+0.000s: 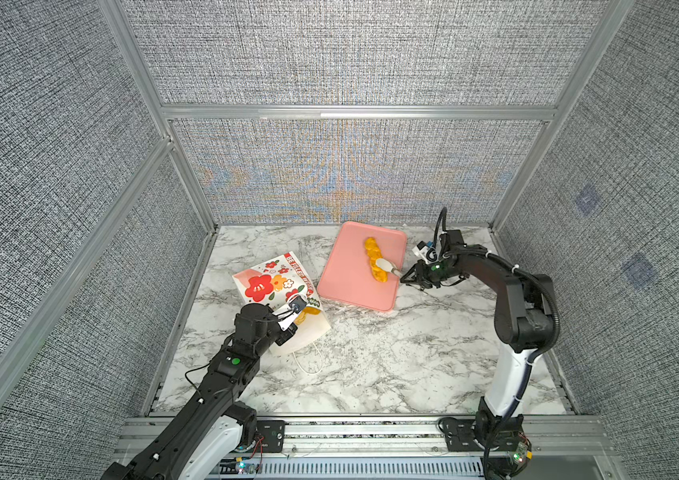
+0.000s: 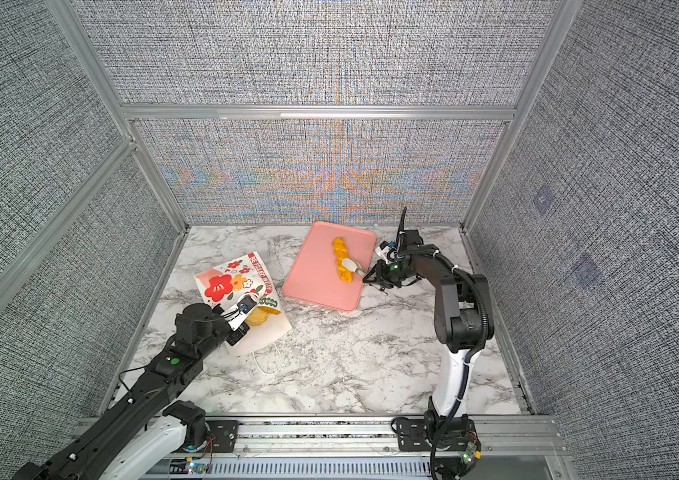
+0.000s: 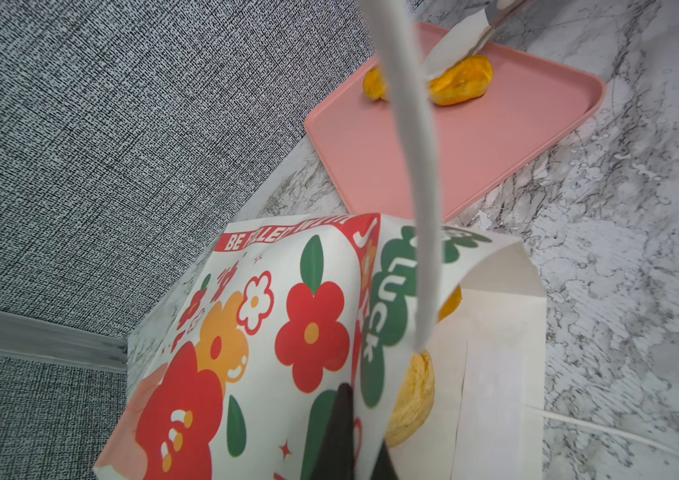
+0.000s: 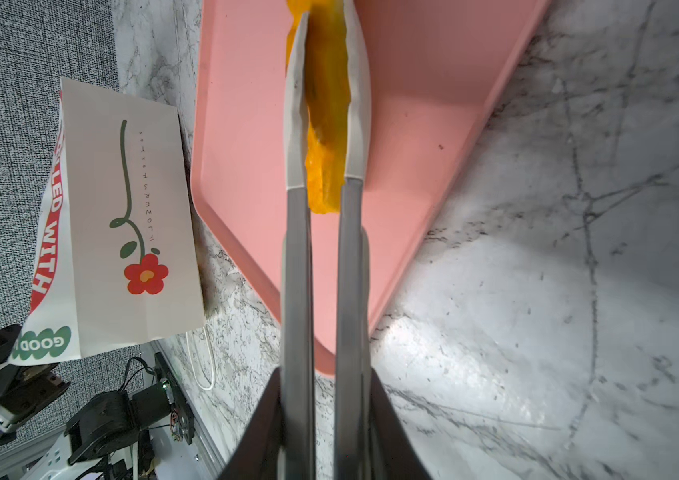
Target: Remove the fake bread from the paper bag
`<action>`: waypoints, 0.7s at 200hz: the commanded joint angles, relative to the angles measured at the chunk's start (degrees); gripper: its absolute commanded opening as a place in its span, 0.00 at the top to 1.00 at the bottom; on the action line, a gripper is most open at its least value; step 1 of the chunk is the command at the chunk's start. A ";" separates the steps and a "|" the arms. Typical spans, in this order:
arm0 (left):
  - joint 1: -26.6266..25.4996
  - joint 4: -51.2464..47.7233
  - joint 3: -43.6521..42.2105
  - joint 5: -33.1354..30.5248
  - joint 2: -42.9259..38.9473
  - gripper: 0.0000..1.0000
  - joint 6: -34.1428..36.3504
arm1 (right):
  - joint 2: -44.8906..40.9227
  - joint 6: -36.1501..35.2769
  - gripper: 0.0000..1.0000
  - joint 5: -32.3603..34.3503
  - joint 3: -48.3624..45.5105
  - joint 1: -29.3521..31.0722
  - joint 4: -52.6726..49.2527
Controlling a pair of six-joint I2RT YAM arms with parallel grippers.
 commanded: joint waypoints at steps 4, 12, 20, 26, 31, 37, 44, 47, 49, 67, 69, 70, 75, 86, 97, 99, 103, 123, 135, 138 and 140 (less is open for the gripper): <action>-0.13 0.05 -0.26 0.69 -0.20 1.00 -1.28 | -2.59 -0.19 0.82 7.97 1.79 1.56 -3.56; -0.11 0.23 -0.28 0.82 -0.21 1.00 -1.39 | -3.41 -0.69 0.85 11.02 2.75 2.65 -5.07; -0.13 0.32 -0.26 0.78 -0.29 1.00 -1.48 | -4.00 -0.43 0.87 13.36 3.62 3.38 -6.13; -0.13 0.40 -0.28 0.74 -0.38 1.00 -1.56 | -4.38 -0.02 0.89 15.35 4.29 3.89 -6.89; -0.12 0.45 -0.28 0.73 -0.54 1.00 -1.60 | -4.73 0.29 0.91 17.14 4.81 4.29 -7.40; -0.08 0.50 -0.28 0.75 -0.71 1.00 -1.55 | -5.15 0.64 0.93 19.31 5.48 4.71 -8.02; -0.13 0.58 -0.41 0.74 -0.96 1.00 -1.60 | -5.70 1.39 0.95 22.31 6.05 5.34 -8.50; -0.13 0.65 -0.45 0.74 -1.12 1.00 -1.56 | -5.83 1.84 0.95 23.99 6.34 5.60 -8.79; -0.13 0.67 -0.50 0.74 -1.27 1.00 -1.55 | -6.02 2.08 0.95 25.17 6.61 5.77 -8.95; -0.13 1.07 -0.80 0.83 -2.09 1.00 -1.71 | -6.04 2.72 1.00 37.42 9.56 8.32 -11.85; -0.13 1.12 -0.81 0.89 -2.15 1.00 -1.66 | -5.92 2.78 1.00 38.97 9.92 8.62 -12.21; -0.13 1.12 -0.85 0.90 -2.19 1.00 -1.65 | -5.84 2.79 1.00 39.71 10.10 8.84 -12.31; -0.08 1.11 -0.90 1.00 -2.35 1.00 -1.60 | -5.50 2.81 1.00 42.76 10.81 9.58 -13.09; -0.09 1.11 -0.98 1.20 -2.49 1.00 -1.57 | -4.41 3.08 1.00 49.17 12.50 11.47 -14.35; -0.18 1.03 -0.90 1.64 -2.49 1.00 -1.52 | -2.85 3.00 1.00 54.58 14.09 13.42 -15.48; -0.21 1.00 -0.90 1.69 -2.49 1.00 -1.48 | -2.55 2.92 1.00 55.36 14.35 13.81 -15.65; -0.21 0.94 -0.90 1.81 -2.49 1.00 -1.44 | -1.88 2.83 1.00 56.61 14.91 14.58 -15.99; -0.21 0.96 -0.90 2.26 -2.58 1.00 -1.44 | 2.53 2.50 1.00 62.76 17.97 18.17 -18.06; -0.20 0.92 -0.81 2.23 -2.58 1.00 -1.43 | 6.07 2.48 1.00 66.15 20.79 20.47 -20.06; -0.21 0.87 -0.81 2.22 -2.58 1.00 -1.41 | 7.02 2.40 1.00 67.26 21.53 21.06 -20.65; -0.22 0.87 -0.81 2.19 -2.58 1.00 -1.41 | 7.70 2.37 1.00 67.83 22.06 21.39 -21.01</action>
